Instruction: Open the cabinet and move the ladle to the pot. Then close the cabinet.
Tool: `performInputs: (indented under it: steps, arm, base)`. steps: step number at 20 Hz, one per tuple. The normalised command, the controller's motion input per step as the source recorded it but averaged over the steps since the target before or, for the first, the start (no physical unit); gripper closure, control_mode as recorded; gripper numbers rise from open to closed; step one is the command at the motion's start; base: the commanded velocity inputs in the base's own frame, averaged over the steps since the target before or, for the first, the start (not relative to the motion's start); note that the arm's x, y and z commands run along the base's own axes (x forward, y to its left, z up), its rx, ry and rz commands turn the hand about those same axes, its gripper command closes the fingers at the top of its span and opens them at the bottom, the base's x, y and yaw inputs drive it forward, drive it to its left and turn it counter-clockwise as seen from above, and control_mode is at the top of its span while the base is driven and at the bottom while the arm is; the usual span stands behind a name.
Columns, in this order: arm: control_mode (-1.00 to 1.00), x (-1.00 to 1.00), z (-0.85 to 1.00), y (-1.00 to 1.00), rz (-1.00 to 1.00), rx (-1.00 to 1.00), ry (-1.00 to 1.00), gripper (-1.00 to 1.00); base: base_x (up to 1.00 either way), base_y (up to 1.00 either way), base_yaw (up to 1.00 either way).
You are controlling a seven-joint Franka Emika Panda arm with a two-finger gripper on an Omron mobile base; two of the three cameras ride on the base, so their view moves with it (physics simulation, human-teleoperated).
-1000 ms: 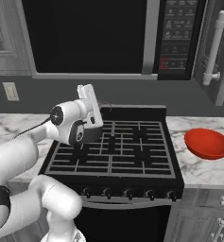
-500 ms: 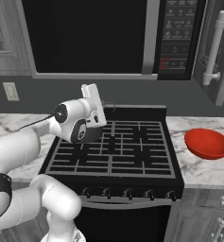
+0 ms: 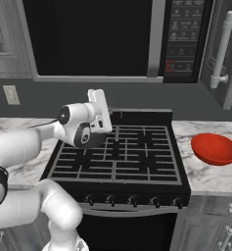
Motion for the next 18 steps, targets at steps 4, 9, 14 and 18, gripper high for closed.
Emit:
performInputs:
  steps: [4, 9, 14, 18]
  arm:
    - [-1.0, 0.11, -0.14, 0.0, -0.08, -0.03, 0.0, 1.0]
    - [-1.0, 0.17, -0.12, 0.0, -0.08, -0.01, 0.0, 1.0]
    - [-1.0, 0.24, -0.1, 0.0, -0.05, 0.0, 0.03, 1.0]
    - [-1.0, 0.19, -0.13, 0.0, 0.0, 0.0, 0.01, 1.0]
  base:
    - [0.0, 0.0, 0.0]
    - [0.0, 0.0, 0.0]
    - [0.0, 0.0, 0.0]
    - [0.0, 0.0, 0.0]
